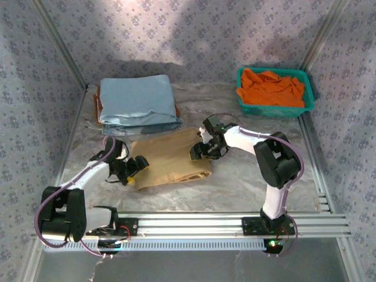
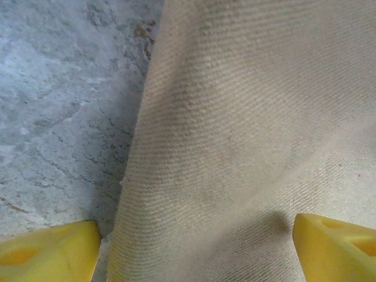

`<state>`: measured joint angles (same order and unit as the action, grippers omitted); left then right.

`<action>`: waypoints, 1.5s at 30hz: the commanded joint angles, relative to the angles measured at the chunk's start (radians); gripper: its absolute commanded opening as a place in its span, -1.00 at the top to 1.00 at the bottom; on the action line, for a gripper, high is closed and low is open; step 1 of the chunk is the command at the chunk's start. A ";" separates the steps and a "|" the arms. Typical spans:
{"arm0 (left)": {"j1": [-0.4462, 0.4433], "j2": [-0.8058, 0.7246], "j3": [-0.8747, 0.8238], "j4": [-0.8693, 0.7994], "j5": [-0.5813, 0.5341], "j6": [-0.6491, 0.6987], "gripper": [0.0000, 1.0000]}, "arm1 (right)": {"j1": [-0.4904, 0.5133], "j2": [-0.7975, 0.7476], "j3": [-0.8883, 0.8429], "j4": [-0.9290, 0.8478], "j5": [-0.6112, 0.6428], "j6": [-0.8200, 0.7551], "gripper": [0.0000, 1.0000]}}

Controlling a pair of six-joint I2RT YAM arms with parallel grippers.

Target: Fold and stack the trousers

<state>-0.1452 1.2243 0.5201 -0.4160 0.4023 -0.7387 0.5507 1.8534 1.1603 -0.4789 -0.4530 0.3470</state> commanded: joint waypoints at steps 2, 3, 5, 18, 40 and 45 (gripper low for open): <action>-0.056 0.005 -0.020 0.209 0.187 -0.021 -0.68 | 0.003 0.010 0.024 -0.008 -0.032 0.001 -0.37; -0.060 0.001 -0.018 0.214 0.197 -0.025 -0.66 | 0.003 0.013 0.024 -0.007 -0.032 0.001 -0.37; -0.072 -0.006 -0.010 0.194 0.191 -0.020 -0.65 | 0.005 0.012 0.024 -0.007 -0.031 0.001 -0.36; -0.088 0.021 0.034 -0.084 -0.085 0.007 -0.61 | 0.005 0.001 0.011 -0.018 -0.006 -0.010 -0.36; -0.200 0.005 0.028 -0.001 -0.196 -0.117 1.00 | 0.035 -0.072 0.008 0.024 -0.054 0.075 1.00; -0.200 -0.106 0.093 -0.095 -0.211 -0.111 1.00 | 0.030 -0.137 0.023 0.011 -0.039 0.090 1.00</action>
<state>-0.3489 1.1732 0.5568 -0.4046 0.2508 -0.8501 0.5907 1.7779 1.1606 -0.4408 -0.5060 0.4198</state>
